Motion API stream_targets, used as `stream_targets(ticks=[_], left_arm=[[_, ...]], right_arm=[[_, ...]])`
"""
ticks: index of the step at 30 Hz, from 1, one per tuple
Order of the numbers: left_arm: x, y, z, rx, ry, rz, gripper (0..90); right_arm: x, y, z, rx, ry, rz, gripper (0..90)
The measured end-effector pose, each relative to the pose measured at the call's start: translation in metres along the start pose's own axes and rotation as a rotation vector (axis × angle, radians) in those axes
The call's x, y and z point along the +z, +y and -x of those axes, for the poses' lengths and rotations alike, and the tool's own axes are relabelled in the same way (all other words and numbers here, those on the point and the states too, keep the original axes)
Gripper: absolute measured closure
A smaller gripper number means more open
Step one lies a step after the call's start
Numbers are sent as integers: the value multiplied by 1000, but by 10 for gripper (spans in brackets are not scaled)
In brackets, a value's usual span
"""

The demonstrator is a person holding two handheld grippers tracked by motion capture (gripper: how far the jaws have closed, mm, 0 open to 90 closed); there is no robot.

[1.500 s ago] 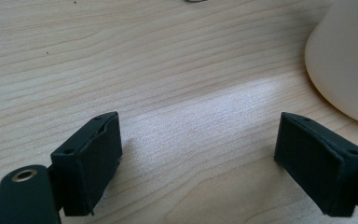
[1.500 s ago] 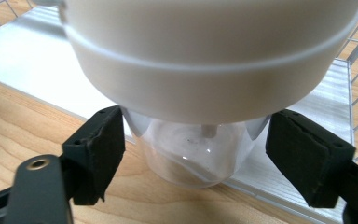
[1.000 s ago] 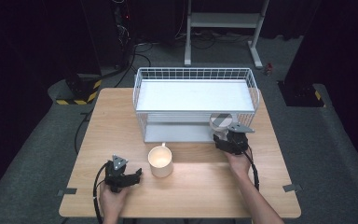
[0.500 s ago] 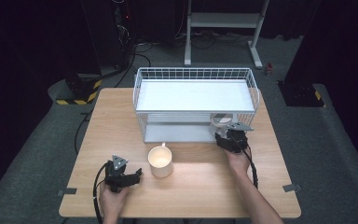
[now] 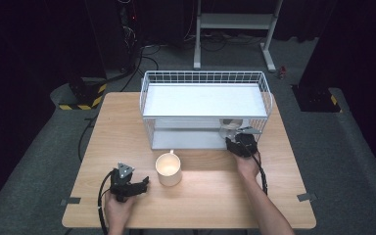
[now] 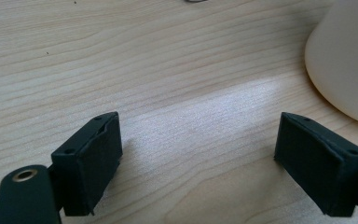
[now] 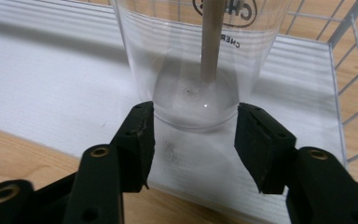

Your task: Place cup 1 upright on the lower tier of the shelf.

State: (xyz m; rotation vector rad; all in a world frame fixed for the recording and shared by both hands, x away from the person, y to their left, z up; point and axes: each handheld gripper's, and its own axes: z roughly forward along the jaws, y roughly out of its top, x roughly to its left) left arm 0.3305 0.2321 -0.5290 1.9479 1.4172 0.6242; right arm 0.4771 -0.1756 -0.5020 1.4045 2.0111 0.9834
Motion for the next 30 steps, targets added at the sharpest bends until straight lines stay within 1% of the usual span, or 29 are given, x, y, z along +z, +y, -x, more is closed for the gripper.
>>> stream_targets(ticks=[6,8,11,15,17,21,22,23,26,27,29,30], left_arm=[[0,0,0,-3,-1,0,152],[0,0,0,-3,0,0,152],[0,0,0,-3,0,0,152],[0,0,0,-3,0,0,152],[0,0,1,-6,1,5,152],[0,0,1,-8,2,7,152],[0,0,0,-3,1,3,152],[0,0,1,-6,2,5,152],[1,0,1,-8,3,7,152],[0,0,1,-10,3,6,152],[0,0,1,-10,3,6,152],[1,0,1,-8,3,7,152]], right_arm=[[4,-1,1,-9,-9,2,539],[5,-1,0,-1,-15,-4,549],[8,0,0,0,-22,-18,559],[10,4,0,-2,-27,-15,567],[11,5,0,4,-26,-16,566],[8,5,-1,7,-23,-16,535],[6,5,-1,3,-17,-9,522],[4,5,-1,12,-10,-6,510],[-1,4,0,13,0,3,487],[-2,3,1,-2,3,11,479],[-4,2,1,16,5,9,469],[-6,2,2,14,9,15,463]])
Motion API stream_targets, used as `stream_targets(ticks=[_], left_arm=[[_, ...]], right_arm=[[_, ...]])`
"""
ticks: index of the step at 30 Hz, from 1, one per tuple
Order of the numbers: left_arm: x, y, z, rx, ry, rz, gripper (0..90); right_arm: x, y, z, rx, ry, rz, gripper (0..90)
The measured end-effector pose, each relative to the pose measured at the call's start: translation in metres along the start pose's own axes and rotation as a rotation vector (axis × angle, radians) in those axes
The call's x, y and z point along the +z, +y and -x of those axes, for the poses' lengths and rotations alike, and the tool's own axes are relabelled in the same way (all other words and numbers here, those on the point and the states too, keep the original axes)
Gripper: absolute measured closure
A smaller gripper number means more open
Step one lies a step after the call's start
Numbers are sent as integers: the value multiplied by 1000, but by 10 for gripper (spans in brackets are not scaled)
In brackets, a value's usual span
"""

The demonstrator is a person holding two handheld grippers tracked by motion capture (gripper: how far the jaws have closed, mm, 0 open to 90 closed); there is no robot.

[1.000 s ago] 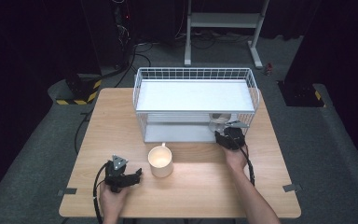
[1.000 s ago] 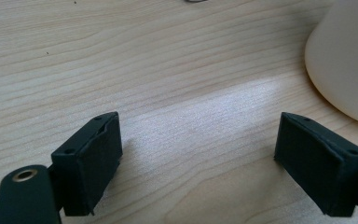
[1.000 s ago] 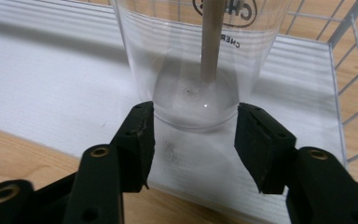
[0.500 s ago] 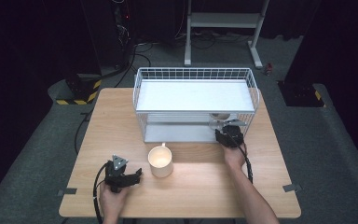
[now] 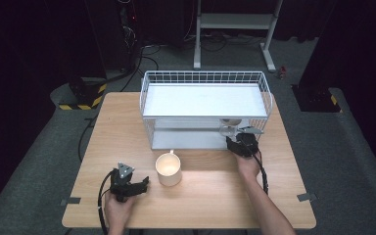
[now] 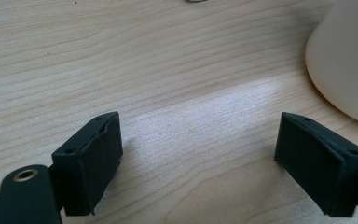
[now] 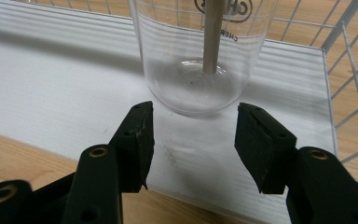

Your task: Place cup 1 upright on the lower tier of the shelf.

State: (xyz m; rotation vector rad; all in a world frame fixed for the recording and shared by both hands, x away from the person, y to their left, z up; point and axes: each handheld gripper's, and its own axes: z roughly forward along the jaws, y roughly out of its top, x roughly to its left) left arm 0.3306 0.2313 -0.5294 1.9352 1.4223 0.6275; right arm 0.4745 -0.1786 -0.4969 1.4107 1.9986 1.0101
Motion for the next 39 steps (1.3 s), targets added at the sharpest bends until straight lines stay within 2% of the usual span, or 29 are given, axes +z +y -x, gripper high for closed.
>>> stream_targets(ticks=[9,11,24,29,39], left_arm=[[0,0,0,0,-1,-2,152],[0,0,0,3,0,-4,152],[0,0,0,-1,0,-1,152],[0,0,0,0,-1,-2,152],[0,0,0,-1,0,-2,152]], right_arm=[[-10,-4,1,-2,13,9,443],[-12,-4,0,-19,16,17,441],[-27,-2,0,-20,84,50,411],[-33,-2,1,-10,94,52,405],[-40,-5,2,-26,114,62,387]])
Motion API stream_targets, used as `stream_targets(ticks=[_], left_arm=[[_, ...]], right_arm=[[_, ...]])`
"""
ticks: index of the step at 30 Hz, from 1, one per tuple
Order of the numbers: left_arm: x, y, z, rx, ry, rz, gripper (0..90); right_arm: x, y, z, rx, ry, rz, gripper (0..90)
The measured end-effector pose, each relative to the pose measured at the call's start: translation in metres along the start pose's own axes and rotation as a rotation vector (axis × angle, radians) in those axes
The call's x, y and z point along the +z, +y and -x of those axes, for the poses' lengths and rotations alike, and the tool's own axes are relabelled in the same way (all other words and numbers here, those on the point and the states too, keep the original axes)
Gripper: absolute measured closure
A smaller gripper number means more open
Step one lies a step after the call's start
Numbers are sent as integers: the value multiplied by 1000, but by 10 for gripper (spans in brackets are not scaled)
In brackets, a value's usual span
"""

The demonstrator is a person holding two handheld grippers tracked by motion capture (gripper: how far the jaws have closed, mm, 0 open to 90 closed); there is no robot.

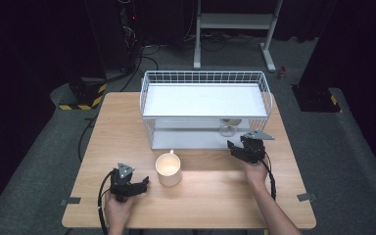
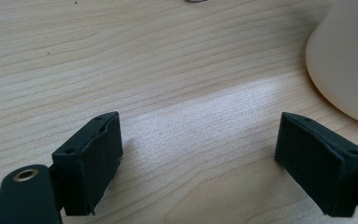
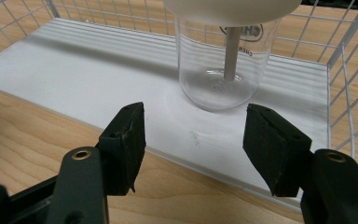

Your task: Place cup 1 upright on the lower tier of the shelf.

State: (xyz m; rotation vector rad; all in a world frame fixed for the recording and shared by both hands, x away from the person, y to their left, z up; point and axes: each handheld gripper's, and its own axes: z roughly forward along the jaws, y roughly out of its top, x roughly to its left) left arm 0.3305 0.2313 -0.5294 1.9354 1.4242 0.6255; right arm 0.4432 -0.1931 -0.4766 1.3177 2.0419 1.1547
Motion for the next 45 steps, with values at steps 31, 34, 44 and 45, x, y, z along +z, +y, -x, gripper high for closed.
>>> stream_targets(ticks=[31,34,44,45], left_arm=[[0,0,0,-1,0,0,153],[0,0,0,1,1,0,152],[0,0,0,-1,1,0,153],[0,0,0,-1,1,0,153]], right_arm=[[-28,-9,7,7,27,44,379],[-31,-10,8,1,29,44,378],[-39,-13,7,-4,42,59,377],[-40,-14,7,-7,41,59,376]])
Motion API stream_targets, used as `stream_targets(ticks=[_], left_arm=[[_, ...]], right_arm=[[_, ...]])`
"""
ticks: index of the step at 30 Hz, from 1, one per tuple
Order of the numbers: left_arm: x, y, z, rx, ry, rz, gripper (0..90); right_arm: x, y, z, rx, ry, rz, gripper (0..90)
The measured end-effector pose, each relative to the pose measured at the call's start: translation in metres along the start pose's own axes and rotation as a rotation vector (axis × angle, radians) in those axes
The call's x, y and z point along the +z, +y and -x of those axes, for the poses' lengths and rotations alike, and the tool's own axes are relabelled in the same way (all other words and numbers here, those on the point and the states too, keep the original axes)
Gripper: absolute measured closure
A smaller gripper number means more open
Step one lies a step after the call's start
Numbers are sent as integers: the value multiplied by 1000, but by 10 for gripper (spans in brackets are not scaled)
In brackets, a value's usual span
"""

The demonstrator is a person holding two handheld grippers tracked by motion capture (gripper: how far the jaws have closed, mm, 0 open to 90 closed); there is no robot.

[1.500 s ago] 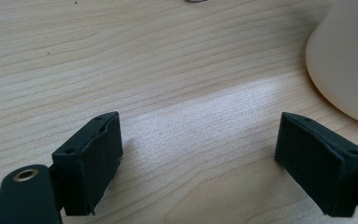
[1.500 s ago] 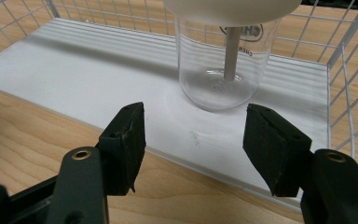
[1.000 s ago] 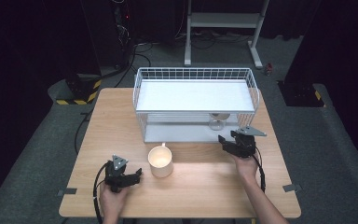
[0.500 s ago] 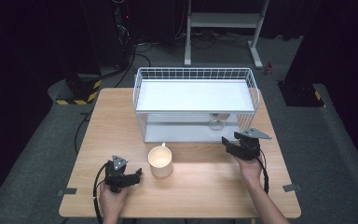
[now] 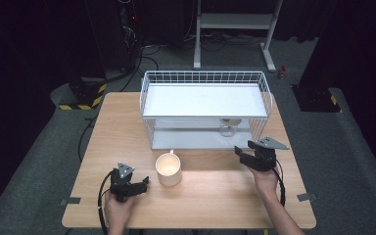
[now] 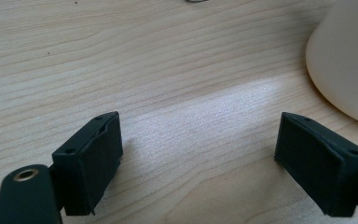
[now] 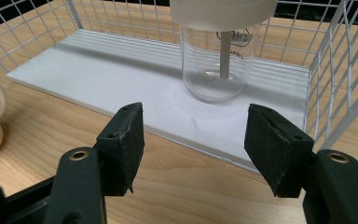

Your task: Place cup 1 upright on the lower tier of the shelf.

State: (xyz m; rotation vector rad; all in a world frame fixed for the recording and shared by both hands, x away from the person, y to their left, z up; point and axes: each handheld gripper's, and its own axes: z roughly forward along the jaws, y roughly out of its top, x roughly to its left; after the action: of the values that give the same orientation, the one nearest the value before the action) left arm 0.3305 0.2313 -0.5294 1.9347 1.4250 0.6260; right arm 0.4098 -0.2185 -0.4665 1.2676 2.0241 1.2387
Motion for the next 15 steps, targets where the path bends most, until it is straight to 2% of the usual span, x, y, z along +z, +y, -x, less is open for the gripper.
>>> stream_targets(ticks=[15], left_arm=[[0,0,0,0,0,0,153]], right_arm=[[-14,-9,3,10,10,20,369]])
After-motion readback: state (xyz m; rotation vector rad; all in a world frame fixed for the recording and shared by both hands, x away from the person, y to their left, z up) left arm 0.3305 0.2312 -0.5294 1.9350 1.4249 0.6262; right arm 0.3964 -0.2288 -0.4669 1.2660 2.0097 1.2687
